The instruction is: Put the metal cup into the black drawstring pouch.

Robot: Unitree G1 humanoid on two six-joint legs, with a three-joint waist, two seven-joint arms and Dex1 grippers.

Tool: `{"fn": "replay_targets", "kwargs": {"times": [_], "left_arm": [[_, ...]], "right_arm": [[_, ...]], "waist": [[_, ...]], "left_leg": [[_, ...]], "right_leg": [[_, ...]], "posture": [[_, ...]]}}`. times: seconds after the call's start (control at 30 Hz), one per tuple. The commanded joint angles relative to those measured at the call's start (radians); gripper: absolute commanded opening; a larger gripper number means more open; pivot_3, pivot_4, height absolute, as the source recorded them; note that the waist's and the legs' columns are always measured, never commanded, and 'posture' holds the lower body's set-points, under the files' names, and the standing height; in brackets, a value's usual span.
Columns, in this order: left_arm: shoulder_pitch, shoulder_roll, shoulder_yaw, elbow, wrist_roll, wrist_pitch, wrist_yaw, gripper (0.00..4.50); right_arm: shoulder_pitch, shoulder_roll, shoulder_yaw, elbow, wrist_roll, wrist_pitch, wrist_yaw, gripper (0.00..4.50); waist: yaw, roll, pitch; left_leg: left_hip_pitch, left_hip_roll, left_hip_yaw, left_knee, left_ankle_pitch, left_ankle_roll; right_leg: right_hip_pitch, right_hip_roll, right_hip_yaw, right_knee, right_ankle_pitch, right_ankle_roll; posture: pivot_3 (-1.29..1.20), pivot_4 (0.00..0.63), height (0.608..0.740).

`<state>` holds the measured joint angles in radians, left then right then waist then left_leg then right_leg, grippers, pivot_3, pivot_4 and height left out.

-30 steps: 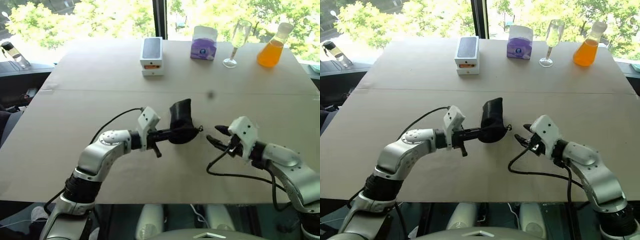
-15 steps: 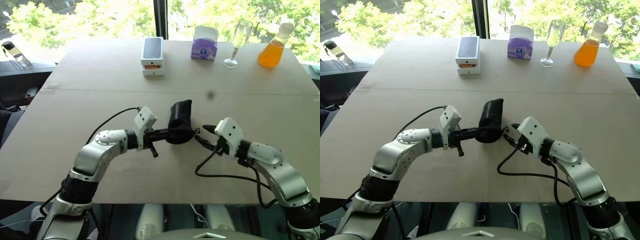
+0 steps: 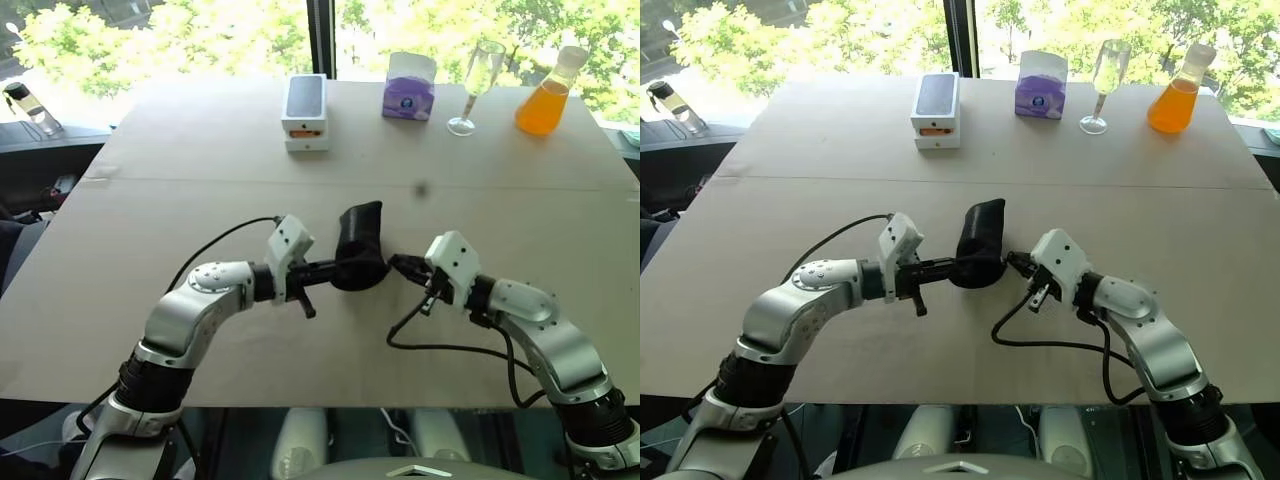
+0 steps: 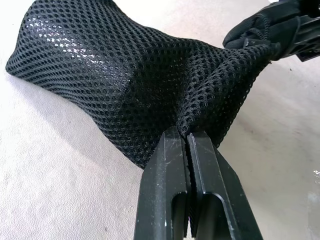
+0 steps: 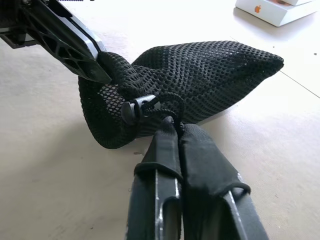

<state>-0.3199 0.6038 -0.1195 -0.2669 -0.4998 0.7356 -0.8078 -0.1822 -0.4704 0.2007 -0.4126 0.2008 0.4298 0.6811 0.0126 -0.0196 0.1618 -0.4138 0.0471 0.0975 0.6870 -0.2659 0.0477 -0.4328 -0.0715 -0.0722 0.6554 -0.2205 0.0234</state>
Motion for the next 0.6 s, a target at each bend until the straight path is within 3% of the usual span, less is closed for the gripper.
{"fn": "replay_targets", "kwargs": {"times": [0.03, 0.6], "left_arm": [[0.003, 0.005, 0.028, -0.045, -0.010, -0.004, 0.002, 0.00], [0.013, -0.029, 0.052, -0.010, -0.042, -0.018, -0.013, 0.00]], "right_arm": [[-0.015, -0.003, -0.007, -0.017, -0.004, -0.033, 0.002, 0.03], [-0.038, -0.016, -0.150, -0.090, -0.039, -0.039, -0.127, 0.03]], "waist": [[0.000, 0.000, 0.000], [0.000, 0.000, 0.000]], "left_leg": [[0.000, 0.000, 0.000, 0.000, 0.000, 0.000], [0.000, 0.000, 0.000, 0.000, 0.000, 0.000]], "right_leg": [[0.000, 0.000, 0.000, 0.000, 0.000, 0.000], [0.000, 0.000, 0.000, 0.000, 0.000, 0.000]], "posture": [[0.00, 0.150, 0.737], [0.00, 0.150, 0.737]]}}
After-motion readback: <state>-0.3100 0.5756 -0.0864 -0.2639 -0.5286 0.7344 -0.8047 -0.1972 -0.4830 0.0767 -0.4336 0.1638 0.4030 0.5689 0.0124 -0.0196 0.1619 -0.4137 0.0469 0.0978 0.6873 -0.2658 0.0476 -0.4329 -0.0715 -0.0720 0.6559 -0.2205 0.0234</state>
